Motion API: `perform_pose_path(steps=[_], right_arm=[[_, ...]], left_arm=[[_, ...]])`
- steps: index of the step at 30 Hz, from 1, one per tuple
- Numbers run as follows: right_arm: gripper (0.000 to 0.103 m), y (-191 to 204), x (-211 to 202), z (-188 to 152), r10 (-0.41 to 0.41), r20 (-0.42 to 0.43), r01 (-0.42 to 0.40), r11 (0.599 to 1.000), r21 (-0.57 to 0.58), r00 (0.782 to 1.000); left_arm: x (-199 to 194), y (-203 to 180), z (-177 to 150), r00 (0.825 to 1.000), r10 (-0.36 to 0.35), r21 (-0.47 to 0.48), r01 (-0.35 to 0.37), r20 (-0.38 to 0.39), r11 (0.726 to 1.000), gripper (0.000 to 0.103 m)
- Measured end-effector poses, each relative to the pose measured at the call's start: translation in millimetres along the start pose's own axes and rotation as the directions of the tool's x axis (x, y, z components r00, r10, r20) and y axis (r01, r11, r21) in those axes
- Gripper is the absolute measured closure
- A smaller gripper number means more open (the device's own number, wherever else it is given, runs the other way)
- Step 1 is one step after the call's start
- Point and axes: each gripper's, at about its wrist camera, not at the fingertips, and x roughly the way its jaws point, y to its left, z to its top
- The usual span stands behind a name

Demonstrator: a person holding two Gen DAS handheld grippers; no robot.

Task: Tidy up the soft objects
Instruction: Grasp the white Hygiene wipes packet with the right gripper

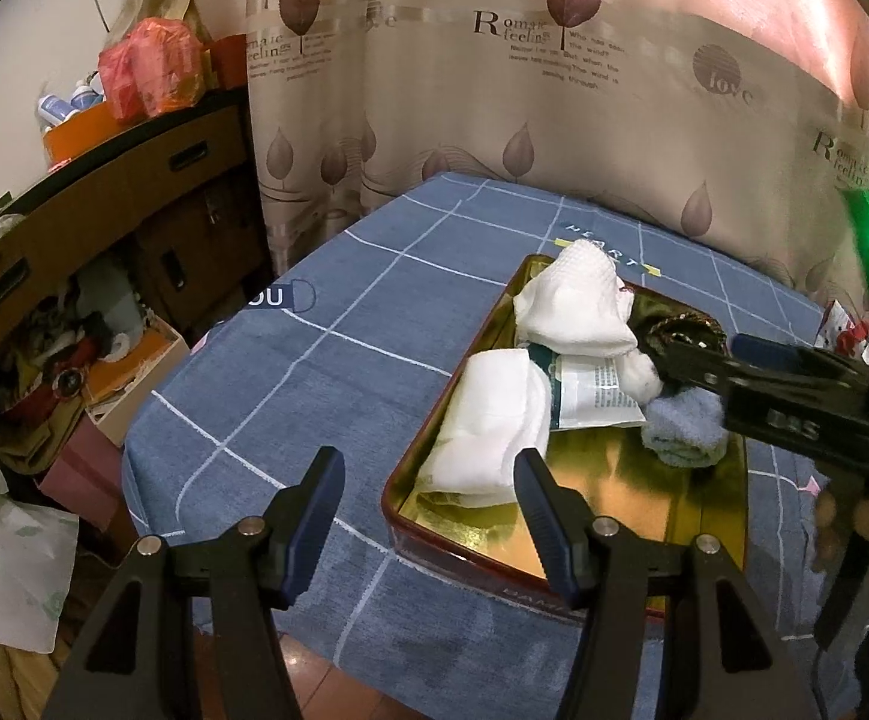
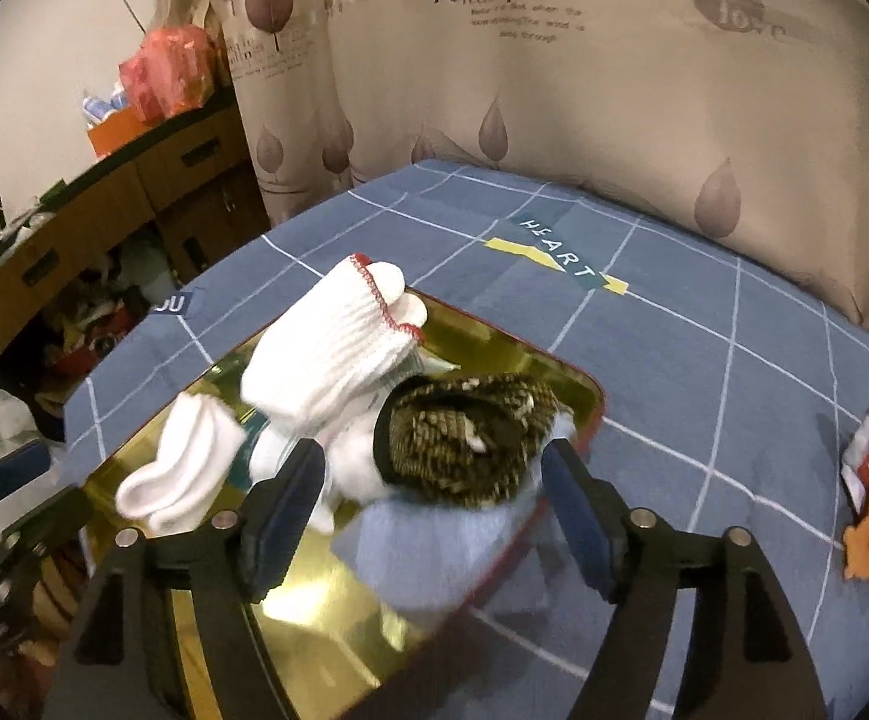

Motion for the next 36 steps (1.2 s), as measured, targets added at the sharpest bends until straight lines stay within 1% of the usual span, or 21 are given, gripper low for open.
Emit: perform_pose_path(steps=[4, 7, 11, 15, 18, 21, 22, 25, 28, 32, 34, 35, 36], right_arm=[[0.030, -12.5, -22.7, -10.0, -0.004, 0.026, 0.004, 1.000, 0.021, 1.000], [0.025, -35.3, -41.1, -14.9, -0.046, 0.051, 0.043, 0.998, 0.051, 0.998], [0.024, -78.5, -63.4, -16.9, -0.149, 0.073, 0.141, 0.985, 0.097, 0.986], [0.021, -139.8, -84.5, -20.2, -0.264, 0.068, 0.246, 0.947, 0.205, 0.962], [0.020, -178.1, -93.3, -21.1, -0.348, 0.035, 0.327, 0.907, 0.264, 0.937], [0.020, -217.3, -99.1, -25.5, -0.397, 0.001, 0.373, 0.863, 0.341, 0.918], [0.020, -231.3, -100.8, -28.0, -0.406, -0.013, 0.380, 0.843, 0.380, 0.914], [0.020, -259.5, -104.2, -31.8, -0.424, -0.030, 0.392, 0.805, 0.446, 0.905], [0.020, -276.3, -102.7, -30.7, -0.440, -0.038, 0.401, 0.776, 0.487, 0.897], [0.020, -292.2, -95.2, -28.1, -0.468, -0.062, 0.432, 0.747, 0.506, 0.881], [0.020, -298.9, -88.8, -28.9, -0.460, -0.077, 0.429, 0.737, 0.523, 0.885], [0.020, -299.7, -85.9, -30.3, -0.448, -0.084, 0.421, 0.735, 0.532, 0.890], [0.020, -300.7, -81.5, -33.5, -0.426, -0.090, 0.403, 0.735, 0.545, 0.900]], left_arm=[[-0.2, 0.3, -0.2, 1.000, 0.002, 0.001, -0.002, 0.000, 1.000, 0.043], [0.3, 0.6, -0.4, 1.000, 0.004, 0.002, -0.004, -0.001, 1.000, 0.043], [-0.2, -1.0, -1.1, 1.000, 0.007, 0.009, -0.007, 0.001, 1.000, 0.043], [0.3, -4.0, -2.7, 1.000, 0.012, 0.023, -0.012, 0.002, 1.000, 0.043], [1.4, -7.0, -4.3, 1.000, 0.017, 0.032, -0.017, 0.000, 0.999, 0.043], [3.7, -9.3, -5.7, 1.000, 0.022, 0.043, -0.022, -0.002, 0.999, 0.043], [4.2, -10.2, -5.8, 1.000, 0.024, 0.047, -0.024, -0.001, 0.999, 0.043], [5.0, -12.2, -6.4, 0.999, 0.036, 0.062, -0.036, 0.006, 0.997, 0.043], [7.1, -14.2, -7.0, 0.999, 0.048, 0.078, -0.049, 0.008, 0.996, 0.043], [10.7, -15.3, -8.3, 0.999, 0.051, 0.084, -0.051, -0.001, 0.995, 0.043], [11.5, -16.1, -8.8, 0.998, 0.056, 0.084, -0.056, -0.002, 0.995, 0.043], [11.9, -16.4, -8.8, 0.998, 0.057, 0.085, -0.057, -0.002, 0.995, 0.043], [11.9, -16.4, -9.0, 0.998, 0.057, 0.083, -0.057, -0.002, 0.995, 0.043]])
